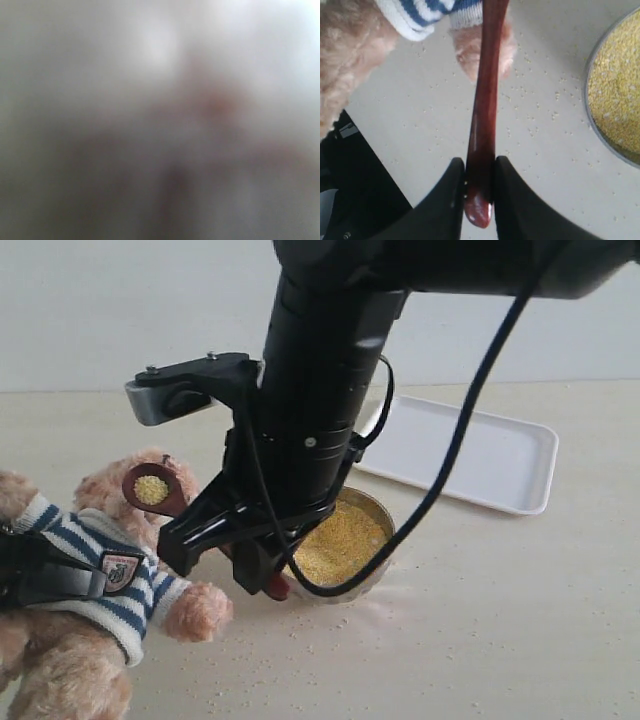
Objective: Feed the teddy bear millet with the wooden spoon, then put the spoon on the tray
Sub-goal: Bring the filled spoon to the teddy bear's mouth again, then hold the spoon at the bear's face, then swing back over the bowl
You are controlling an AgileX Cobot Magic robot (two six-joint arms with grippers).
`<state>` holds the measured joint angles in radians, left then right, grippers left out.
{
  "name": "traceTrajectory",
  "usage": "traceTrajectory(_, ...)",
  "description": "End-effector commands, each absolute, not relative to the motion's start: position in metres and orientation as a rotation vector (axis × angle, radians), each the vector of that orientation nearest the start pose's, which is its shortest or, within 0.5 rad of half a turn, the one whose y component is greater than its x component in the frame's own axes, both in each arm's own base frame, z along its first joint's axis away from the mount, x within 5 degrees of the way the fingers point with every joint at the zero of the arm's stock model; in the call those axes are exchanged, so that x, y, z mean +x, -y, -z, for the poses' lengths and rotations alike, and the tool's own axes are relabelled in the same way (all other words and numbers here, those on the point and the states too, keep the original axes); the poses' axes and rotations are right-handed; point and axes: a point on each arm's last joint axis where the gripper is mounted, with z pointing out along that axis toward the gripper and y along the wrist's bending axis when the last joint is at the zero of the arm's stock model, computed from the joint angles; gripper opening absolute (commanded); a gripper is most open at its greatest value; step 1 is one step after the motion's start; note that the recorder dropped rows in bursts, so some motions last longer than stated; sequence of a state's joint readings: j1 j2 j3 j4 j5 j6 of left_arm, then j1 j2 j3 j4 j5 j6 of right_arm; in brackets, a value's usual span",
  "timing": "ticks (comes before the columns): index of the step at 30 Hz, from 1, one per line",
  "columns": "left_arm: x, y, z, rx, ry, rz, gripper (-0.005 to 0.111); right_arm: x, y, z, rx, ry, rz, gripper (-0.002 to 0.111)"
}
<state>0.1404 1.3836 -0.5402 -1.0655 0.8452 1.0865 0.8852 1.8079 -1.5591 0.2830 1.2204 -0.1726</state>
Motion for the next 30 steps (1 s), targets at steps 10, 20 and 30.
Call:
traceTrajectory(10, 0.211, 0.031, -0.187, 0.239, -2.566, 0.896, 0.006, 0.233, -0.323, -0.280, -1.423, -2.623, -0.360, 0.009)
traceTrajectory(20, 0.211, 0.031, -0.187, 0.239, -2.566, 0.896, 0.006, 0.232, -0.325, -0.273, -1.499, -2.532, -0.081, 0.009)
traceTrajectory(30, 0.211, 0.031, -0.187, 0.239, -2.566, 0.896, 0.006, 0.218, -0.348, -0.249, -1.611, -2.387, 0.247, 0.009)
